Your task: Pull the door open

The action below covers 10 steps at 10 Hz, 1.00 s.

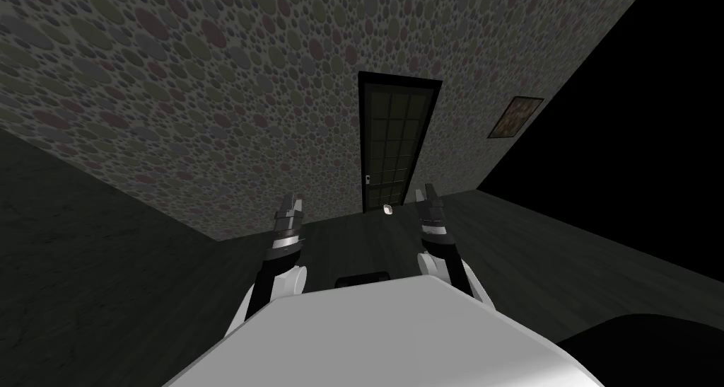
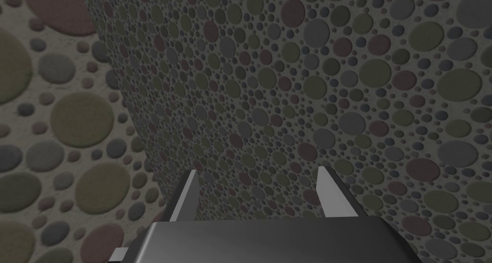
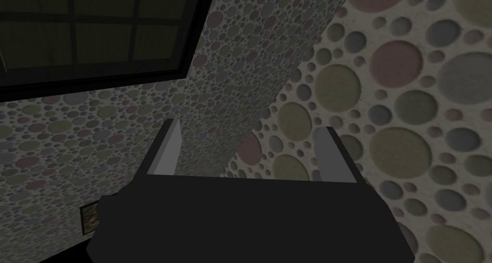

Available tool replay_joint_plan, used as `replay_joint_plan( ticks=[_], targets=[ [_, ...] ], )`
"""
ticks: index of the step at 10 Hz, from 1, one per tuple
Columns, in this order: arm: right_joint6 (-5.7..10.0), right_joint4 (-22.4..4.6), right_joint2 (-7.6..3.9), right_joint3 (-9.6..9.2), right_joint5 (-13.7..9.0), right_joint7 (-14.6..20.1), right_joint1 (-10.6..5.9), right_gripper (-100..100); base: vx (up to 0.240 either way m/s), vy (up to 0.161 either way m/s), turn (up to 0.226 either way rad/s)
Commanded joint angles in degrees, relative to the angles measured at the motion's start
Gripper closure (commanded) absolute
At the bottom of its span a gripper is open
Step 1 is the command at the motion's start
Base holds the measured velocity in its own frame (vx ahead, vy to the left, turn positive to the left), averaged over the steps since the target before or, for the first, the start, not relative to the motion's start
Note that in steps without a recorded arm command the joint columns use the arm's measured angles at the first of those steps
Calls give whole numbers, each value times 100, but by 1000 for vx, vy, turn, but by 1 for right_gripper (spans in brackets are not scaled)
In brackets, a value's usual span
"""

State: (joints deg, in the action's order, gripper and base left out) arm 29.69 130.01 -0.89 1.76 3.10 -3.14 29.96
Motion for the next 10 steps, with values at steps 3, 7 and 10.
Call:
replay_joint_plan(
  ticks=[3,7,10],
  targets=[
    [108,-413,-98,51,86,-289,-137,-100,108,11,6],
    [261,-997,-206,122,208,-698,-331,-100,144,3,9],
    [346,-1320,-257,162,275,-924,-439,-100,101,14,4]
  ],
)
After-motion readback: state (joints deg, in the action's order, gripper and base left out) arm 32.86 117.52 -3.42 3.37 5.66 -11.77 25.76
